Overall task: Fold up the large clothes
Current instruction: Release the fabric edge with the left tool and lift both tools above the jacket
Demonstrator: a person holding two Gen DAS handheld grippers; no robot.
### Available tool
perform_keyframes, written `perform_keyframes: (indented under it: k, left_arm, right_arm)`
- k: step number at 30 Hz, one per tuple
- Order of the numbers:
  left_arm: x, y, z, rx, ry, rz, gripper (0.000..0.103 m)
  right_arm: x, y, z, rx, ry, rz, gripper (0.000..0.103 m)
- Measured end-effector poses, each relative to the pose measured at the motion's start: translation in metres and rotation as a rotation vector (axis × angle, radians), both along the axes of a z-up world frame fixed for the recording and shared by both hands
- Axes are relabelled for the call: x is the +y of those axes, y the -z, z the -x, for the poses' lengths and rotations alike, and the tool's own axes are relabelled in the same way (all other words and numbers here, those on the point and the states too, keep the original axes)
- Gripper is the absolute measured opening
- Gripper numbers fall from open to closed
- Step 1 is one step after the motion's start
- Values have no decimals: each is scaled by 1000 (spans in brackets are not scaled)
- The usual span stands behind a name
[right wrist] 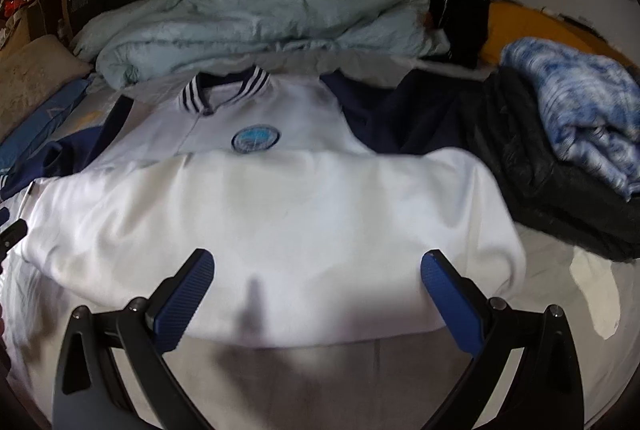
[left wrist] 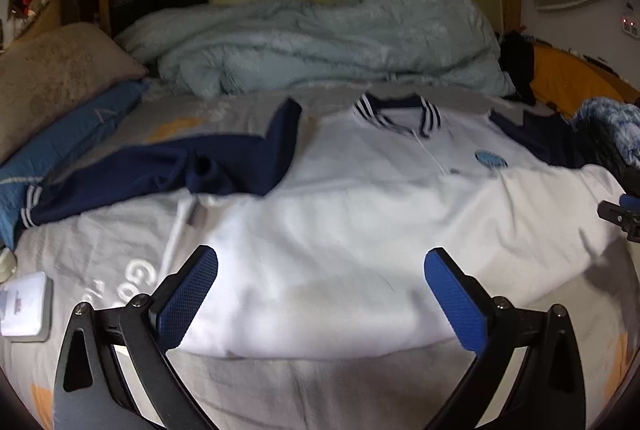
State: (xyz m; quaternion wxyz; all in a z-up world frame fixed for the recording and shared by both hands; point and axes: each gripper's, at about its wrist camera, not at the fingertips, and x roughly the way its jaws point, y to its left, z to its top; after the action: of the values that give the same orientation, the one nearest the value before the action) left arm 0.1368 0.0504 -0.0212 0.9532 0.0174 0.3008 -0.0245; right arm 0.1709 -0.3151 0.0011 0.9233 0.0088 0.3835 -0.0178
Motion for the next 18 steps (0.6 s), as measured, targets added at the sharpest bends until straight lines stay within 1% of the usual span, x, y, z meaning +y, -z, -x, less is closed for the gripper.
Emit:
perform_keyframes:
  k: [2,3,5,8,9,11,13,14,15,18]
  left_arm:
    - [7,-8,1,-29,-29,9,103]
    - [11,-11,1,-31,-37,21,103]
    - [23,-17,-3,-10,-41,66,103]
    - [48,-26,-12,61,-66,161,103]
    - [61,-30,-12,76,-84,213,103]
    - [80,-35,-10,70,-112,285,103]
    - [97,-38,-22,115,-143,306,99]
    - [103,-39,-29,133,-156,313,93]
    - [112,-40,-38,156,-172,333,89]
    - [130,-42,-66,211,-175,408,83]
  right_arm:
    - [1,-4,3,-35,-4,1,103]
    - [1,-5,4,-43,-7,1,103]
    - [0,-9,5,-63,-8,-2,103]
    - [-2,-12,4,-70,-4,-17,103]
    - [-2,-12,3,-65,-3,-21,103]
    - [-4,-10,2,-56,0,-22,103]
    - [-5,-10,0,-51,8,-5,103]
    - [-7,-10,-2,-47,12,-2,103]
    - [-9,-11,-3,-43,17,-12,103]
    - [-11,-14,-5,-36,10,-42,103]
